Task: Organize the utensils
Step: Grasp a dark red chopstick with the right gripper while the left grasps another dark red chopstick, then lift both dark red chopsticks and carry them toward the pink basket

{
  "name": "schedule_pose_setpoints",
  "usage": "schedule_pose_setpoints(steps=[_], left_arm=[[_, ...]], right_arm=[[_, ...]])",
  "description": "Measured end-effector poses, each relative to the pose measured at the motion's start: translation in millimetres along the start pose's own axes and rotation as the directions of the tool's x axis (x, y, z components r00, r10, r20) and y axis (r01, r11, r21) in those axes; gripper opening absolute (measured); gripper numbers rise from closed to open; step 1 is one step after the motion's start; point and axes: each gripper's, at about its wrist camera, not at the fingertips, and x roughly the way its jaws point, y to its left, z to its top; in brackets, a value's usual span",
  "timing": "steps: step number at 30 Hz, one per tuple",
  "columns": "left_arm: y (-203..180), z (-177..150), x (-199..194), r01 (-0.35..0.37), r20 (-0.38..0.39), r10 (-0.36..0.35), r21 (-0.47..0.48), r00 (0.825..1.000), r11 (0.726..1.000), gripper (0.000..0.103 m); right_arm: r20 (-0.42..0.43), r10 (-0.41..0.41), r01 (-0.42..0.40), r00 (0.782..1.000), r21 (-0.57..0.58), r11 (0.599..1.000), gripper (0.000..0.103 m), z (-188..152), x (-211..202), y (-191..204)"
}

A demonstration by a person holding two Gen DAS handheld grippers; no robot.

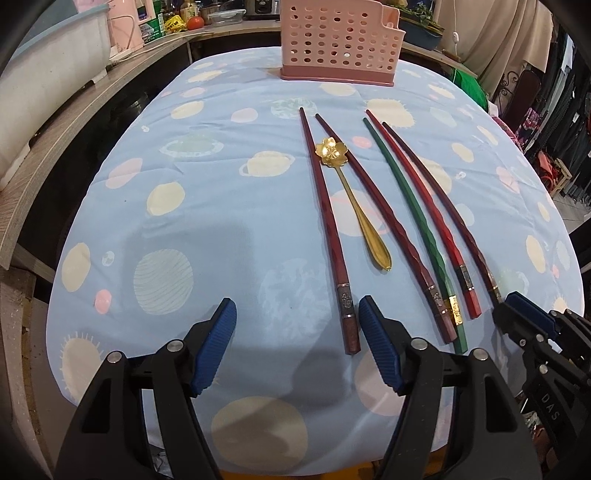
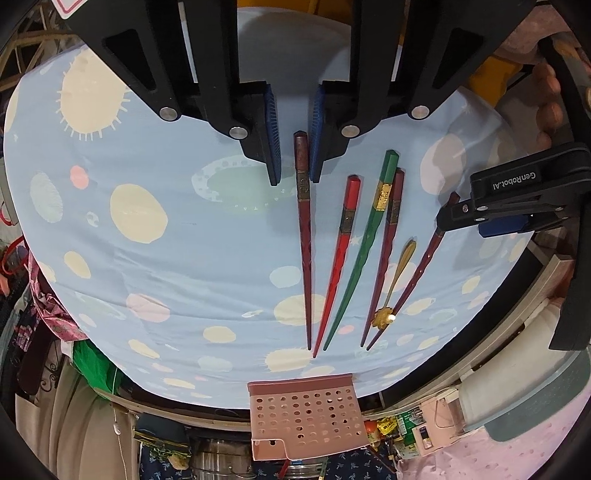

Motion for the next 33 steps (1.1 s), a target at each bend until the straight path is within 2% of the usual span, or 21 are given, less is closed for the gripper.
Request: schedule_pose_setpoints(steps=[5, 18, 25, 33], left_arm=[[-2, 1, 0, -0.010, 0.006, 0.010, 0.011, 1.000, 1.000, 0.057], [-7, 2, -3, 0.031, 0.018, -0.031, 0.040, 0.999, 0.999, 0.010], [-4, 2, -5, 0.050, 0.011, -0.050, 0.030, 0.999, 0.998, 0.007], [3, 13, -23, 0.070, 0.043, -0.070, -0.001, 0.997, 0.998, 0.007]], right_arm=[[0.002, 0.002, -0.002, 1.000, 0.004, 1.000, 0.011, 0, 0, -1], [0.000, 0.018, -0.018, 1.000, 0.016, 1.000, 0.008, 2, 1, -3], [0.009, 0.031, -0.031, 0.999, 0.030, 0.999, 0.007, 5, -4, -6], [0.053, 0.041, -0.044, 0.998, 0.050, 0.998, 0.007, 19, -19, -12]])
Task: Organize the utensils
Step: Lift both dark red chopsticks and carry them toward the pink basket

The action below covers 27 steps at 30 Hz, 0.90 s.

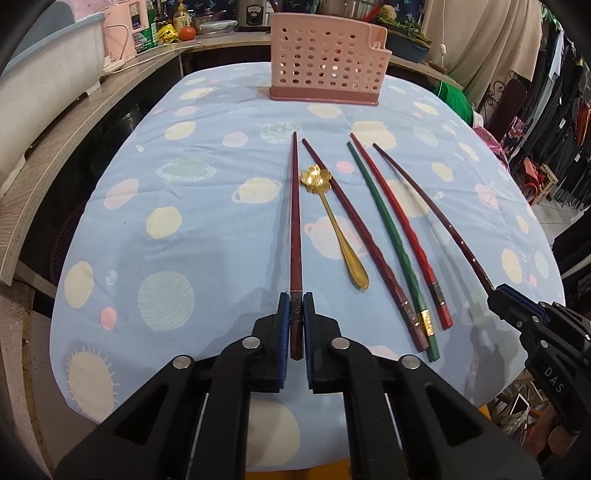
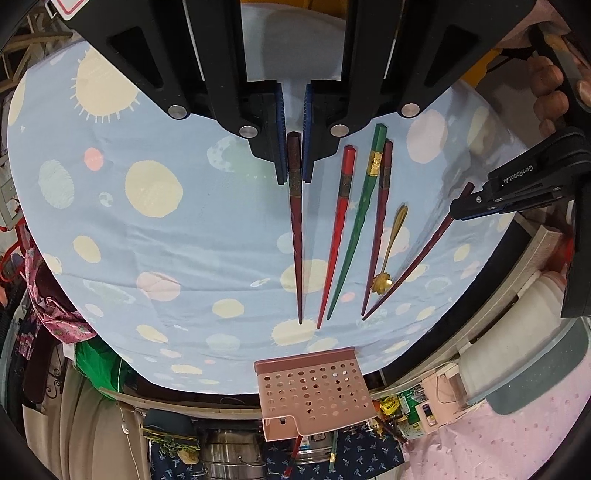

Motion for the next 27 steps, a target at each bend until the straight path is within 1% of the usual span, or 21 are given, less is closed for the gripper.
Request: schedule_pose_setpoints(steps=[5, 10, 12, 19, 27], left_arm=[[4, 14, -20, 0.013, 0.041, -0.013, -0.017, 0.999, 1.000, 0.007], [10, 37, -43, 0.043, 0.079, -0.039, -0.048, 0.996, 0.998, 0.007], [11, 46, -51, 0.044, 0.101, -0.039, -0.051, 0.994, 0.998, 0.007], [19, 75, -74, 0.041, 0.162, -0.031, -0.063, 0.986, 0.997, 0.007], [22, 116, -86, 0.012, 0.221, 0.002, -0.065, 0.975, 0.998, 0.007]], right_arm=[[0.052, 0.015, -0.016, 0.999, 0.021, 1.000, 0.007, 19, -18, -4], [0.126, 0.035, -0.040, 0.991, 0.044, 0.998, 0.007, 45, -40, -10], [0.151, 0.045, -0.054, 0.987, 0.055, 0.997, 0.007, 54, -48, -13], [0.253, 0.051, -0.070, 0.966, 0.067, 0.995, 0.007, 94, -73, -21], [0.336, 0.064, -0.085, 0.940, 0.049, 0.995, 0.007, 138, -83, -23]])
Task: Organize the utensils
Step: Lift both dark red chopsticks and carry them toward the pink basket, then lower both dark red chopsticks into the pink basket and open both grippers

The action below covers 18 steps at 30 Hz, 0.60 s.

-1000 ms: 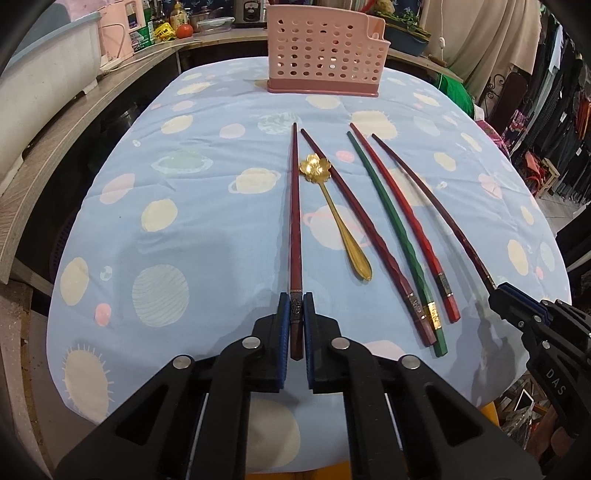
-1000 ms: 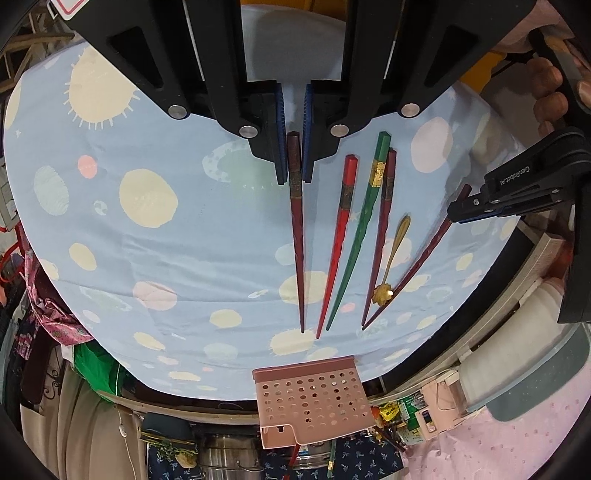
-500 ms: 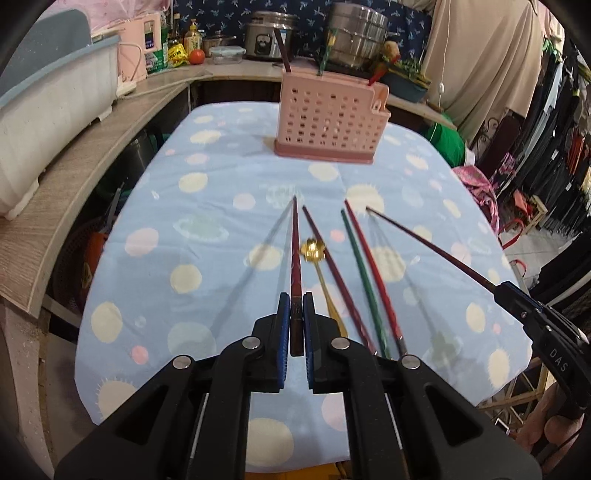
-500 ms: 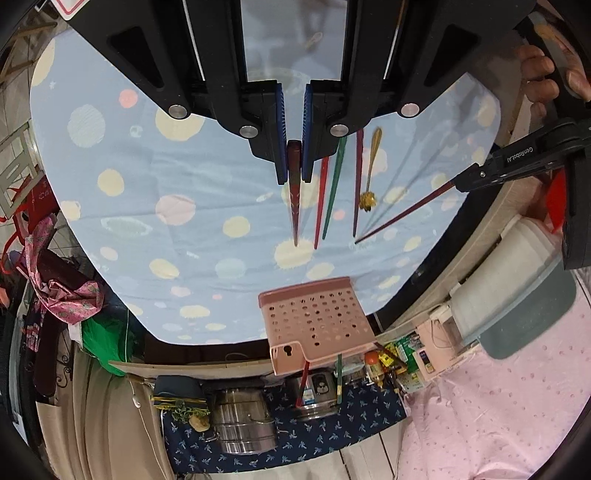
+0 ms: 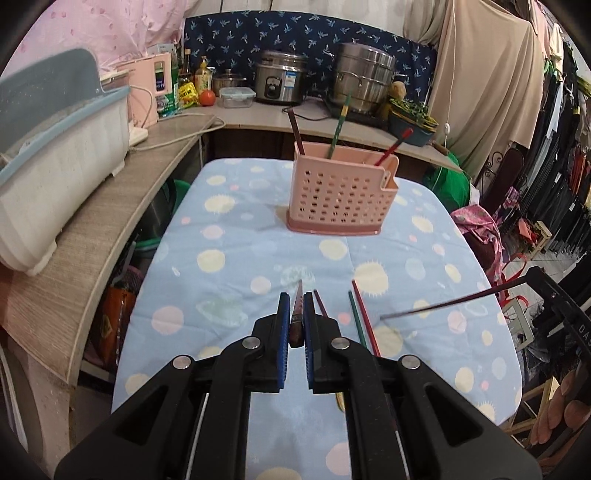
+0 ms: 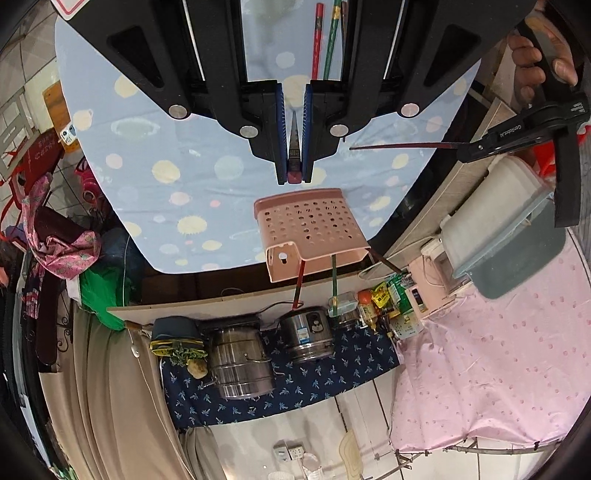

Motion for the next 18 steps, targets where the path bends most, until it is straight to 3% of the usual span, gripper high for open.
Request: schedule_pose_setpoints(steps=[18], left_arm=[[-6, 81, 0, -0.039, 0.122, 0.035, 0.030, 0.992, 0.999, 0.006]], right_arm=[[0.088, 0.008, -0.008, 0.996, 0.007, 1.000, 0.007, 60, 23, -2]])
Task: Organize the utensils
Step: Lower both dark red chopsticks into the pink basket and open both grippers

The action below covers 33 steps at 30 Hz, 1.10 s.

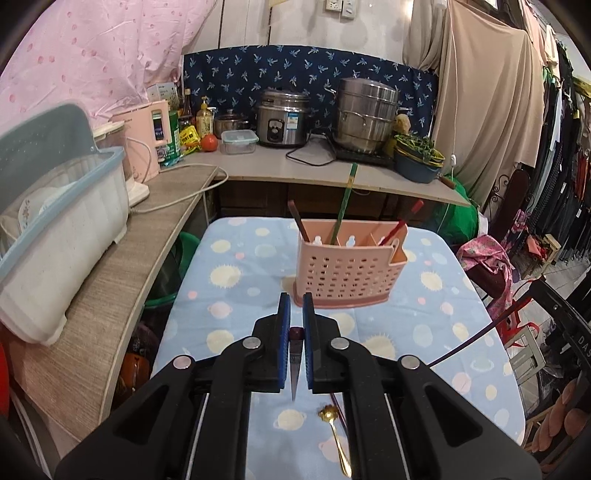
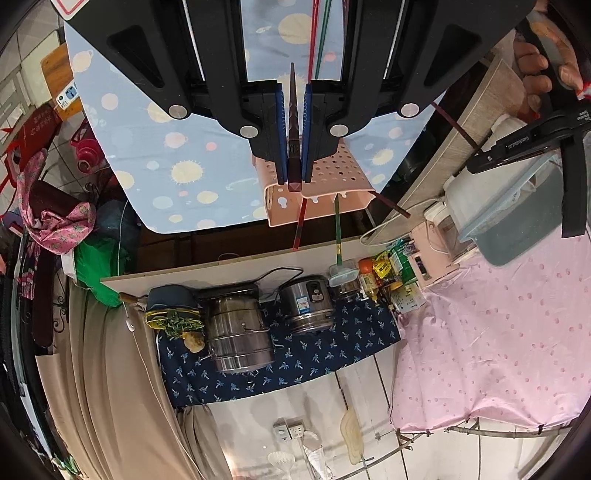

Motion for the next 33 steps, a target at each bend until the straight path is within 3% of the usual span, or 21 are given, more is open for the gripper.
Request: schedule_pose_setpoints(steps=[11, 20, 28, 33], left_arm=[[-21, 60, -25, 0.032, 0.117, -0.037, 0.043, 0.992, 0.999, 0.006], [-32, 143, -43, 0.053, 0.281, -0.059, 0.027, 0.958, 0.998, 0.006], [-39, 190, -25, 0.058, 0.363, -0.066, 0.033, 0.929, 0.998, 0.007], [-40, 202, -1, 0.056, 0.367, -0.065, 0.034, 0.928, 0.998, 0.007]], right_arm=[[0.092, 0.043, -0.043, 0.995, -0.002, 0.999, 0.007, 56, 6, 10], [0.156, 0.084, -0.089, 0.984, 0.021, 0.996, 0.007, 119, 37, 20], [0.162, 0.082, -0.087, 0.983, 0.020, 0.996, 0.007, 149, 78, 32], [0.138, 0.067, -0.070, 0.988, 0.018, 0.997, 0.007, 152, 107, 31]])
